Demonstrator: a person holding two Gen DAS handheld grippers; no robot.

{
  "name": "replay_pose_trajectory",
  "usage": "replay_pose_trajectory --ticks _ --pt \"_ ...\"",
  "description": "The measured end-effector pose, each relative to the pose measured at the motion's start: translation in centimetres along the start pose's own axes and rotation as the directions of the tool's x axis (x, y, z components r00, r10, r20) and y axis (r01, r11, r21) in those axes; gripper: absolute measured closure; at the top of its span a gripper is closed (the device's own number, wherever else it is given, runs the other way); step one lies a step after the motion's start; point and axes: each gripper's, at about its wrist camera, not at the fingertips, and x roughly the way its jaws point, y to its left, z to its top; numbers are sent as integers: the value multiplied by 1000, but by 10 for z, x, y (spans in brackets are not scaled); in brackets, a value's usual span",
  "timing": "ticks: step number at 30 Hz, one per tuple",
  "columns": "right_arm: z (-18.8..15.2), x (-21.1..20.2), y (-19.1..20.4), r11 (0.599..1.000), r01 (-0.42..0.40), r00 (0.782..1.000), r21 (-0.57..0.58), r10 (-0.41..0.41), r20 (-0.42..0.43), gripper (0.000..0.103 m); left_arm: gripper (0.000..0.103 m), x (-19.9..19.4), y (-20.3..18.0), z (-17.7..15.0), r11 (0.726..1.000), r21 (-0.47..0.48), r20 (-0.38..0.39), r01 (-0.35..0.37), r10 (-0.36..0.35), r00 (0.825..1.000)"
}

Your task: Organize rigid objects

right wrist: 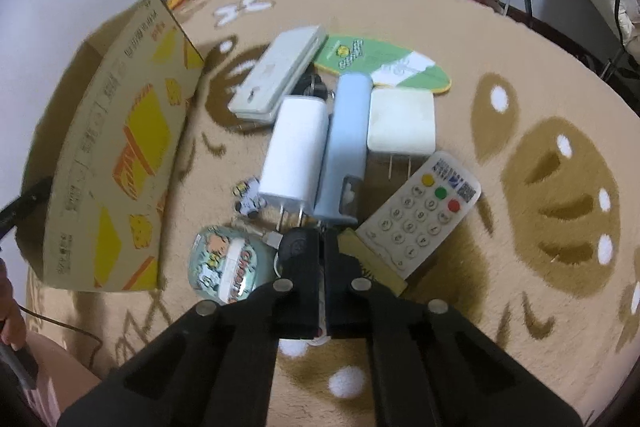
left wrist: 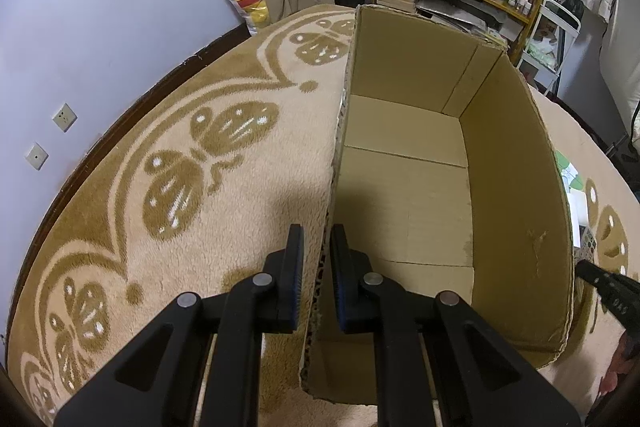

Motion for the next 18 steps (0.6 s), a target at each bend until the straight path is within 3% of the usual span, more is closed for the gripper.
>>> replay_pose_trajectory --ticks 6,18 --pt "8 -22 -3 999 -35 996 38 32 83 100 91 -1 -1 1 1000 5 5 -1 1 1000" --pt "19 -59 22 999 -24 982 -27 28 187 100 91 -3 -1 3 1000 7 9 1 -1 1000"
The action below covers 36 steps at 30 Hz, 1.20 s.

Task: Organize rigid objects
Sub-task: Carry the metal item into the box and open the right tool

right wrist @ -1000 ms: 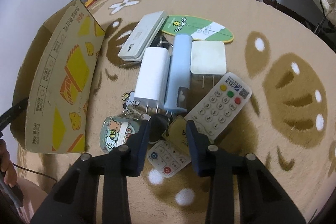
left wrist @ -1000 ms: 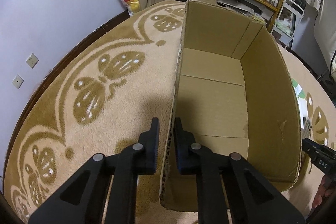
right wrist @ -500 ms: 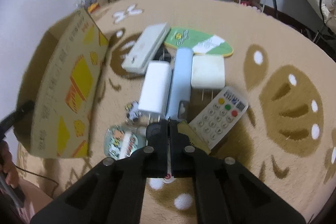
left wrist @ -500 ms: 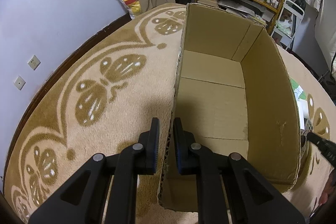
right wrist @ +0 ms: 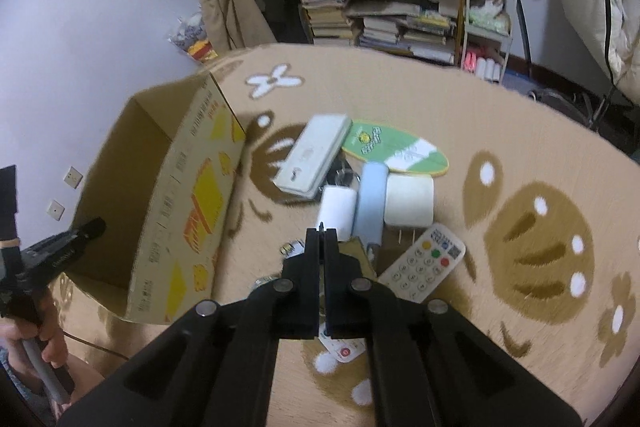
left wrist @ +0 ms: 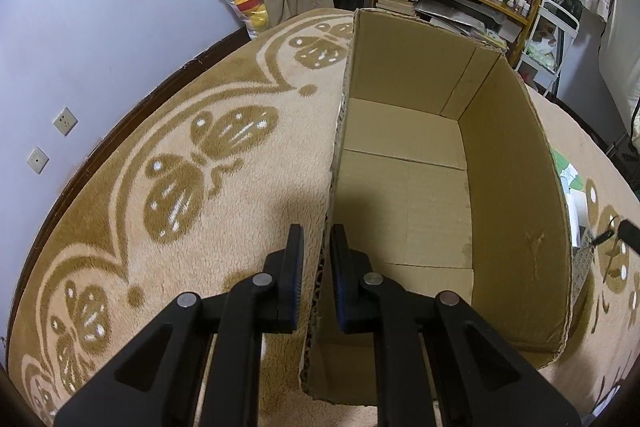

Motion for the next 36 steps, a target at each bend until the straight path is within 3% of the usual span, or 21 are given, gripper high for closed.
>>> replay_pose_trajectory --ticks 11,21,27,36 --pt "22 -34 29 997 -20 995 -76 27 92 100 91 -2 -2 -2 1000 16 17 -9 8 1000" --pt "50 -56 81 982 -163 971 -93 176 163 100 91 -3 -1 -5 1000 12 19 -1 1 1000" --pt "58 -50 121 966 -206 962 -158 230 148 100 91 -5 1 -7 1000 6 30 3 -4 1000" --pt "44 -22 151 955 -200 973 -218 219 67 100 91 -6 4 -6 1000 -2 39 20 -20 999"
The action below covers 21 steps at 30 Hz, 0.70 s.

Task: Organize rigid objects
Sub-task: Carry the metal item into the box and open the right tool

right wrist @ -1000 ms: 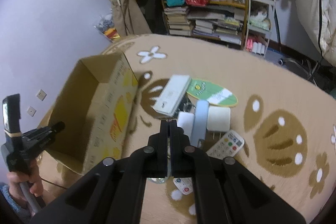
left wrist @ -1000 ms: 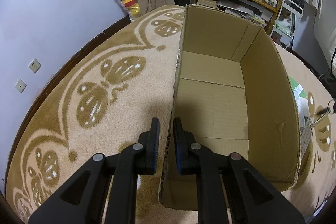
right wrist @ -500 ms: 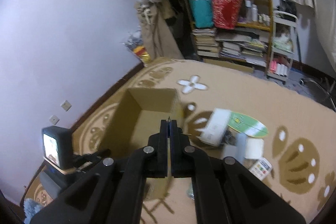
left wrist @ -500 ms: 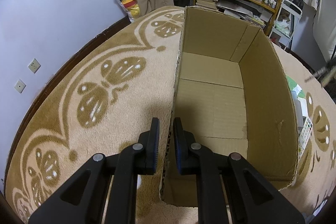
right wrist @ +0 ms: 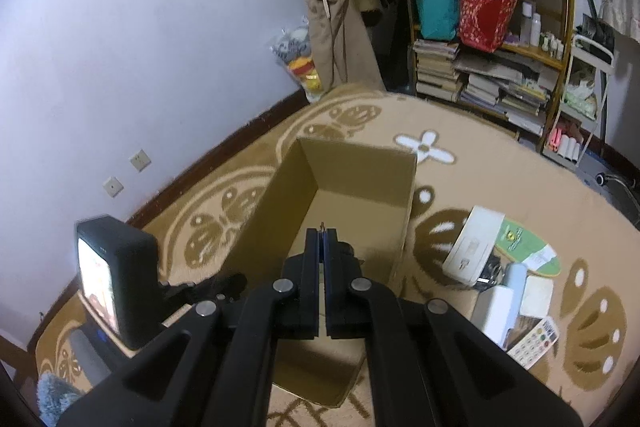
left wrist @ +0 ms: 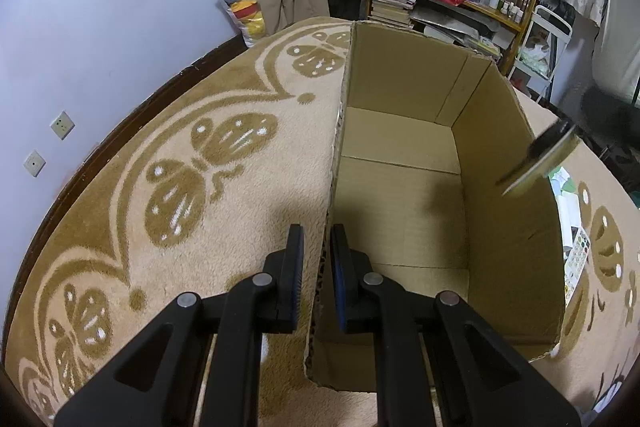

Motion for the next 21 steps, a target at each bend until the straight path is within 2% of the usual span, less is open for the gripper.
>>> replay_pose_trajectory --ticks 10,14,21 --pt "-23 32 -2 1000 20 995 0 -20 -99 100 91 1 1 0 1000 -3 1 -2 2 1000" --pt "-27 36 -1 998 63 991 -12 -64 -120 100 91 1 3 1 1000 -11 -1 10 -10 1000" --pt "-33 42 0 999 50 990 5 -49 -134 99 91 0 3 0 1000 -6 2 11 -11 1000"
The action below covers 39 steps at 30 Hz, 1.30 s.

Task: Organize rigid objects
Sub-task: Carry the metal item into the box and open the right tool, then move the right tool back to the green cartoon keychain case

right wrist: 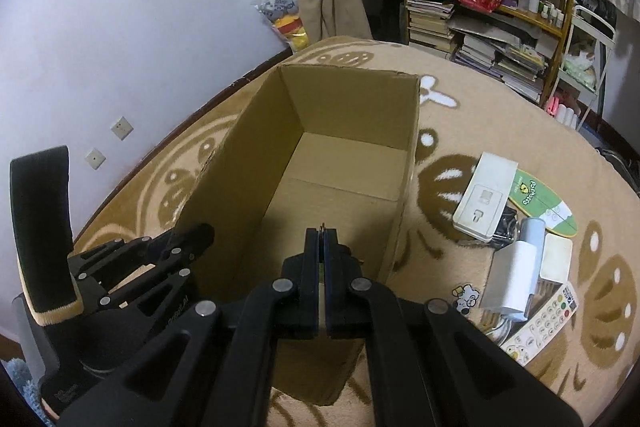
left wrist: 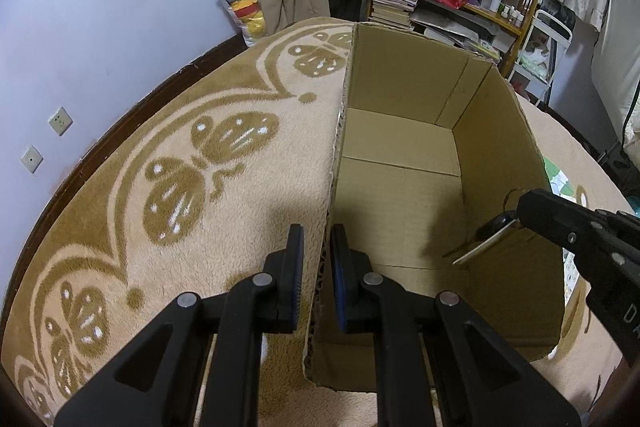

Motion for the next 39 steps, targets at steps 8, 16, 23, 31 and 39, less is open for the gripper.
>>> replay_pose_trajectory --ticks 8,16,23,31,39 --pt "2 -15 5 999 26 999 -35 -25 38 74 91 0 0 0 1000 -7 -2 6 -6 1000" --pt "10 -48 -11 999 45 988 11 -47 144 14 91 1 1 -1 1000 -8 -1 4 -4 1000" --pt "9 -57 -48 990 65 983 123 -85 161 1 91 1 1 -2 1000 -8 2 -10 10 1000" --pt "-5 -47 -89 972 168 978 167 -185 94 0 91 1 0 -3 1000 -6 3 -11 11 1000" --pt "-31 -31 -109 965 180 981 192 -189 31 0 90 1 0 -3 1000 -6 2 -12 12 1000"
